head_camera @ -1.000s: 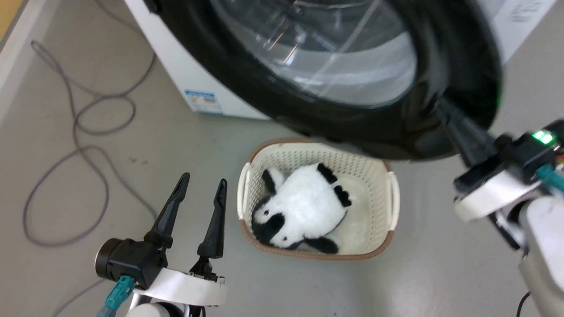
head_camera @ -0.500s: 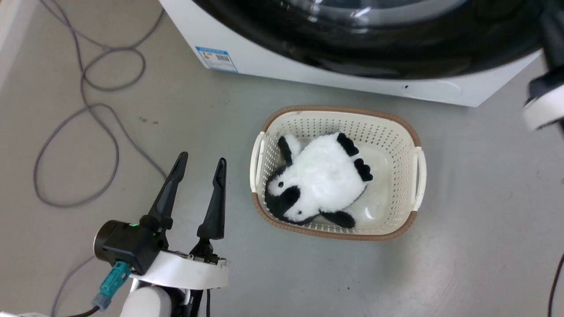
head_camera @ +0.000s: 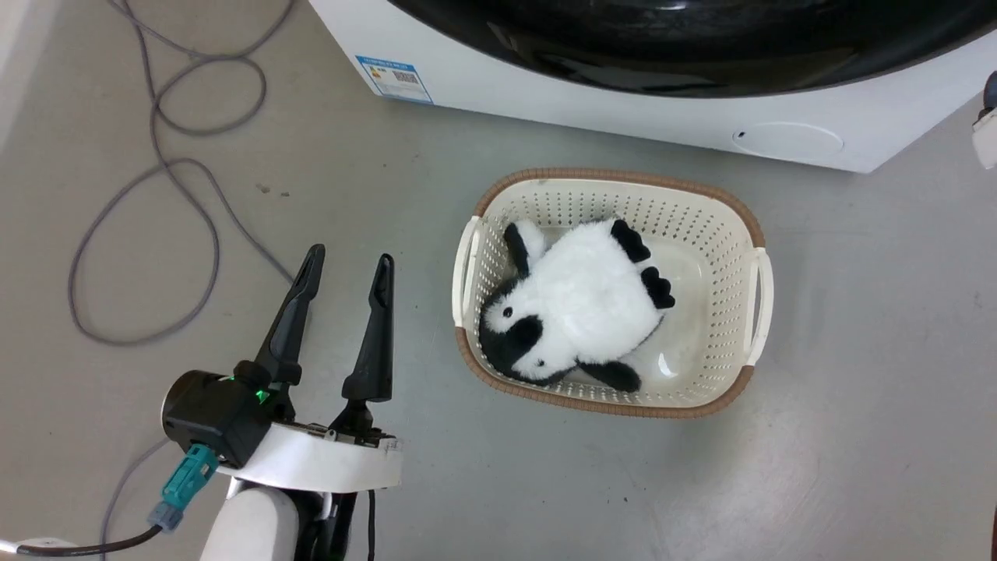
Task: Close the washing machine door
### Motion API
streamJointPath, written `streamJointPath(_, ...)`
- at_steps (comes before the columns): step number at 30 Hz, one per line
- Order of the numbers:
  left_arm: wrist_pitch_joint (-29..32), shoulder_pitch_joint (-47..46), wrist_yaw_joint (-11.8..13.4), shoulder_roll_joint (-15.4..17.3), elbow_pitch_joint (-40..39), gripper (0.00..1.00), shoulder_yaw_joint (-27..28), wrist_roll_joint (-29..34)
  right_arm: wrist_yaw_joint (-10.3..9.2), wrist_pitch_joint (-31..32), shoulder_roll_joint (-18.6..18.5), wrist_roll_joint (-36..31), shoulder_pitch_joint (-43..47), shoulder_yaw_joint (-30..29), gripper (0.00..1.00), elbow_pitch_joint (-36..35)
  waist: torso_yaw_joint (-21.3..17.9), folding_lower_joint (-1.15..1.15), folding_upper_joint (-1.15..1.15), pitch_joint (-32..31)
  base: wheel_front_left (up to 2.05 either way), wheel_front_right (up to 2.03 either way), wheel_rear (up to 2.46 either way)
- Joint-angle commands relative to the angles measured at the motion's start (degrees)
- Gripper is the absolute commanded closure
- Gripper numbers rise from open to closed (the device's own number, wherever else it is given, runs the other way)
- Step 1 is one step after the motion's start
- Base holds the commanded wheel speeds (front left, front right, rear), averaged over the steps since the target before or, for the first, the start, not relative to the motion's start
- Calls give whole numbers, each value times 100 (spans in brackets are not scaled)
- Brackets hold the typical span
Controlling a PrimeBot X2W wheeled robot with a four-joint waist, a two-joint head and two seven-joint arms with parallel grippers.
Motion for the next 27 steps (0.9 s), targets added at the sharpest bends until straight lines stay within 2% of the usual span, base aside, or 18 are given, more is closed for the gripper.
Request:
streamJointPath(1,-25,-75,-24,-5,24,0,20,-17,-73,-54,-87,24,-112,-165,100,76,-19,0,0,-87,0,0,0)
streamJointPath(6,-25,88,-24,-5,146,0,109,-43,-73,-319,143,-19,468,-128,100,105,-124,0,0,-645,0,0,0)
streamJointPath(12,-25,431,-19,-6,303,0,258,-8,-73,-488,571,-74,1590,-475,100,-377,-322,0,0,-1422,0,0,0)
streamJointPath(20,-25,888,5,-6,535,0,402,31,-73,-513,1449,-340,3339,-1251,100,-1544,-547,0,0,-2219,0,0,0)
streamJointPath(21,-25,888,5,-6,535,0,402,31,-73,-513,1449,-340,3339,-1251,100,-1544,-547,0,0,-2219,0,0,0)
streamJointPath(22,-25,992,5,-6,576,0,449,23,-73,-513,1760,-497,3727,-1531,100,-1709,-607,0,0,-2351,0,0,0)
streamJointPath(23,-25,992,5,-6,576,0,449,23,-73,-513,1760,-497,3727,-1531,100,-1709,-607,0,0,-2351,0,0,0)
streamJointPath(25,-25,1119,3,-6,597,0,481,-5,-73,-514,2141,-673,4185,-1752,100,-1924,-679,0,0,-2495,0,0,0)
streamJointPath(27,-25,1194,4,-6,609,0,484,-10,-73,-514,2268,-759,4445,-1799,100,-2051,-721,0,0,-2581,0,0,0)
